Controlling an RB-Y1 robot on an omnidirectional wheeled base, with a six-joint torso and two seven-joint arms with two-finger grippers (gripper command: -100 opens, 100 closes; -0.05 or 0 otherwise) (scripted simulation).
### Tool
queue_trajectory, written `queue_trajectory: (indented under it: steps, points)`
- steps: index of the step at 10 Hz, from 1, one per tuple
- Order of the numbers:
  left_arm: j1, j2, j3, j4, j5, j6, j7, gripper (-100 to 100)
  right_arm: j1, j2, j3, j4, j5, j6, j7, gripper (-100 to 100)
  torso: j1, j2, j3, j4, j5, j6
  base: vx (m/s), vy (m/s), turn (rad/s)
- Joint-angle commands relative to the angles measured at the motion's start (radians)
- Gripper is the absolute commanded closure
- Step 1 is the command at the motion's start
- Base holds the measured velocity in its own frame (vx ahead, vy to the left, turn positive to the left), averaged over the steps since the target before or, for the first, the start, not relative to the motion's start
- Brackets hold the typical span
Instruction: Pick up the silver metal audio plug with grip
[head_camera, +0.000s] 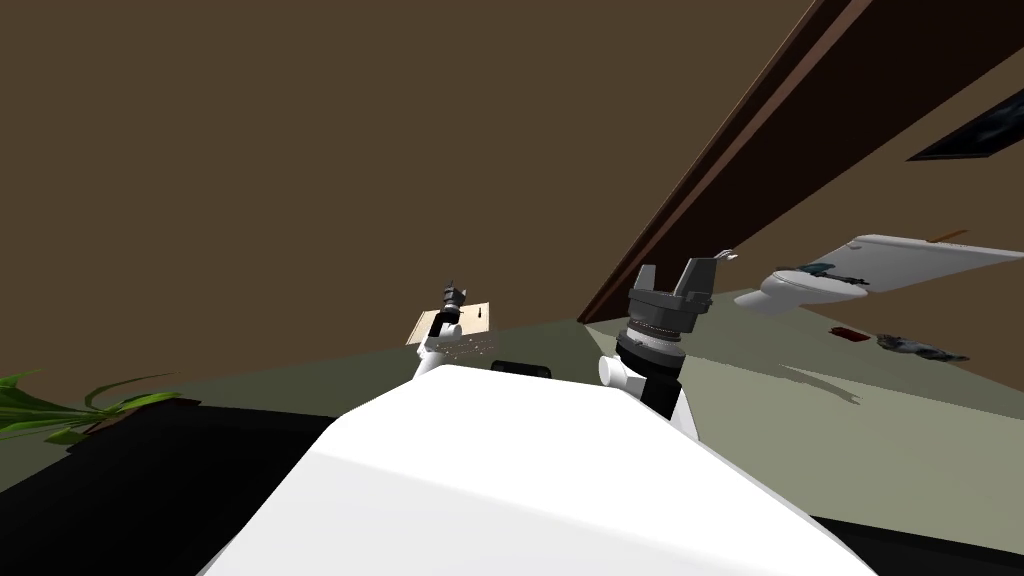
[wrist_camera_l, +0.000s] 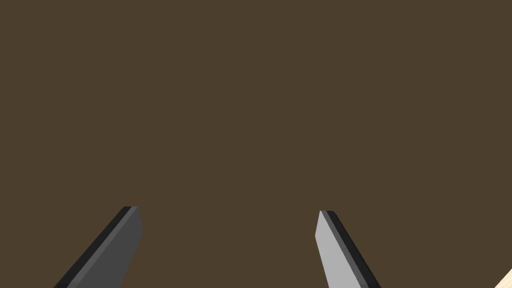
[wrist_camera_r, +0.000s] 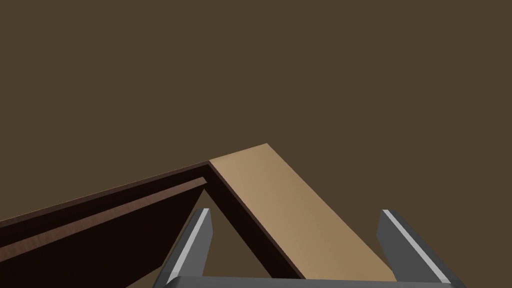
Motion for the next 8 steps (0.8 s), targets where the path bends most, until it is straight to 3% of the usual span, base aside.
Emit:
queue_trajectory:
  steps: [1, 2, 3, 4, 5, 8]
  points:
    - [-0.020, 0.006, 0.007, 0.050, 0.018, 0.050, 0.022, -100, 0.000, 0.000, 0.000, 0.000, 0.000, 0.000, 0.000, 0, 0.000, 0.000, 0.000, 0.000, 0.000, 0.000, 0.048, -0.070, 0.047]
    - [-0.020, 0.006, 0.007, 0.055, 0.018, 0.053, 0.022, -100, 0.000, 0.000, 0.000, 0.000, 0.000, 0.000, 0.000, 0, 0.000, 0.000, 0.000, 0.000, 0.000, 0.000, 0.044, -0.067, 0.022]
    - [-0.045, 0.012, 0.016, 0.104, 0.034, 0.089, 0.042, -100, 0.000, 0.000, 0.000, 0.000, 0.000, 0.000, 0.000, 0, 0.000, 0.000, 0.000, 0.000, 0.000, 0.000, 0.069, -0.068, 0.036]
    - [-0.045, 0.012, 0.016, 0.110, 0.034, 0.098, 0.042, -100, 0.000, 0.000, 0.000, 0.000, 0.000, 0.000, 0.000, 0, 0.000, -0.001, -0.001, 0.000, 0.000, 0.000, 0.062, -0.053, 0.026]
    - [-0.069, 0.019, 0.024, 0.160, 0.050, 0.132, 0.064, -100, 0.000, 0.000, 0.000, 0.000, 0.000, 0.000, 0.000, 0, 0.001, -0.001, -0.001, 0.000, 0.000, 0.000, 0.063, -0.070, 0.045]
    - [-0.094, 0.026, 0.032, 0.224, 0.067, 0.194, 0.087, -100, 0.000, 0.000, 0.000, 0.000, 0.000, 0.000, 0.000, 0, 0.002, -0.001, -0.001, 0.000, 0.000, 0.000, 0.060, -0.047, 0.043]
